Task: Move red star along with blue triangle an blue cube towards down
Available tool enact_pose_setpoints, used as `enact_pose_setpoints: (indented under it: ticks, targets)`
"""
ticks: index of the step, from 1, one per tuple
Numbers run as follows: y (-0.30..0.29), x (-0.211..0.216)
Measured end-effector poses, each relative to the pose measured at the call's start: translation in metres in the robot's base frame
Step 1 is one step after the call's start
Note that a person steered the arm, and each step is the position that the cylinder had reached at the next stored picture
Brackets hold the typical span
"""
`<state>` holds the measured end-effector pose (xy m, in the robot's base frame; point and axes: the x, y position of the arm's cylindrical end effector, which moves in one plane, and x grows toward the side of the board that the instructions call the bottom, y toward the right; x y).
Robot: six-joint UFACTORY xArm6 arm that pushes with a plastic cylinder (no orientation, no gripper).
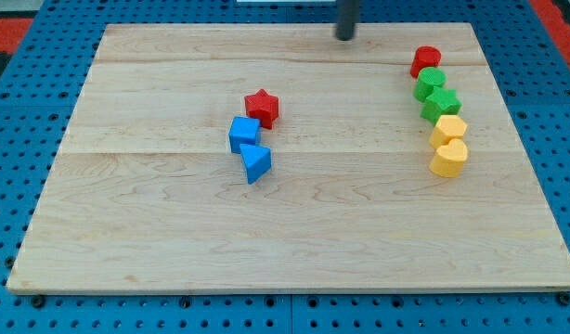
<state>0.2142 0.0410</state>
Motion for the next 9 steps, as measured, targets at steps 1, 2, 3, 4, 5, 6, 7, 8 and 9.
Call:
enact_pose_setpoints:
  ticks: [1,2,3,4,5,6,7,8,9]
  targets:
    - [-0.074,0.053]
    - [-0.073,0.122]
    - [-0.066,0.171]
    - [-0.051,0.219]
    - [-0.052,0.223]
    - [-0.095,0.221]
    - [-0.12,0.224]
    - [-0.136,0.237]
    - [-0.133,0.261]
